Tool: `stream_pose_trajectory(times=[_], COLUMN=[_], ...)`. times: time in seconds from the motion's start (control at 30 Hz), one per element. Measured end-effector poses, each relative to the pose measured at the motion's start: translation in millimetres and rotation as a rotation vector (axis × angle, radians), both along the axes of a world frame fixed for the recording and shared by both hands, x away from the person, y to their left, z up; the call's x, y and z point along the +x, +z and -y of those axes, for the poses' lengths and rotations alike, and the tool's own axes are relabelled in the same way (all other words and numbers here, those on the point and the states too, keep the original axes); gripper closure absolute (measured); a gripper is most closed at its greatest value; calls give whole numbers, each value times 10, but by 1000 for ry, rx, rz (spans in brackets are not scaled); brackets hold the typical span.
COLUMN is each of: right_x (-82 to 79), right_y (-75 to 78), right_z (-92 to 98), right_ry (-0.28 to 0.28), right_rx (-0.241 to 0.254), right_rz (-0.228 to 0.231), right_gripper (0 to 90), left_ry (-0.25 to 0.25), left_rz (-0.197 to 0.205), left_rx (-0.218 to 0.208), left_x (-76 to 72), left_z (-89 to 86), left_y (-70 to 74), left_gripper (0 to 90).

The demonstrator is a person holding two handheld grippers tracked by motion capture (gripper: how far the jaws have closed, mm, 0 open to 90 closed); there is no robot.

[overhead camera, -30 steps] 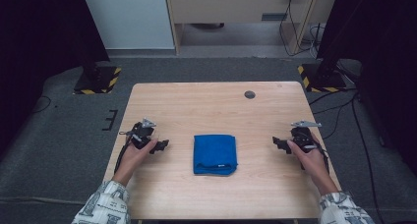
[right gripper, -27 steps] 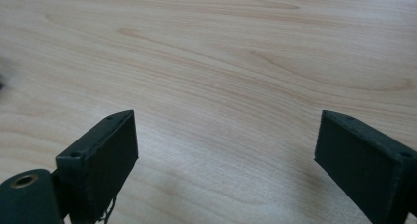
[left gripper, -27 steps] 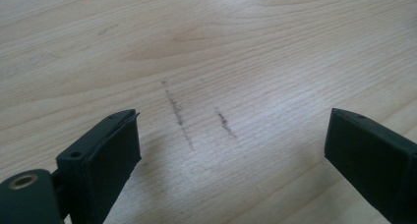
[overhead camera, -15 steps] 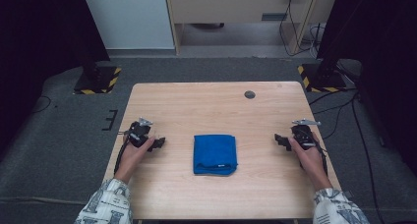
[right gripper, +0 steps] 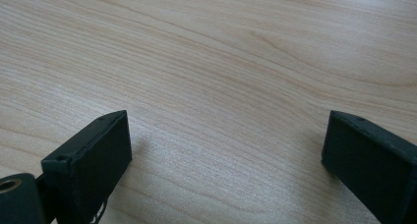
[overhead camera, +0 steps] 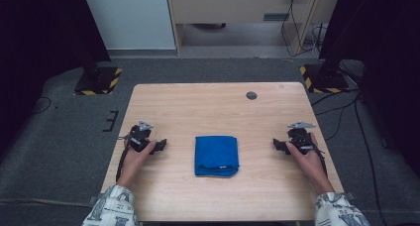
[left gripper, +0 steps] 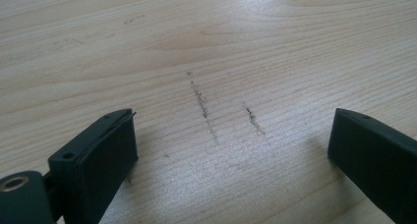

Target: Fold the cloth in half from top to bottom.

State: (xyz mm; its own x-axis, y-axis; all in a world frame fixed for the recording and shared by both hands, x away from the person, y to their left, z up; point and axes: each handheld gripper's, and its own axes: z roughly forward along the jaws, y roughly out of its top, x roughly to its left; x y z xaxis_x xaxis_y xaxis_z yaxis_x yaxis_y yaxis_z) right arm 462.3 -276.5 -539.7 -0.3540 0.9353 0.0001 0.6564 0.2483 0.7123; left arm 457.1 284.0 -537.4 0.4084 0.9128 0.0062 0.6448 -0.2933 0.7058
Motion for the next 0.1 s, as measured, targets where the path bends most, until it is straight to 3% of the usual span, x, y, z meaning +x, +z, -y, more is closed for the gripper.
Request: stream_pose_trajectory(times=[0.1], right_x=[0], right_y=[-2], right_z=[-10], right_ry=[-3], right_rx=[-1], right_rz=[-2], right_gripper=[32], left_ry=[0], left_rz=[0], left_rx=[0], left_x=[1], left_z=[0], left_y=[0], left_gripper=[35])
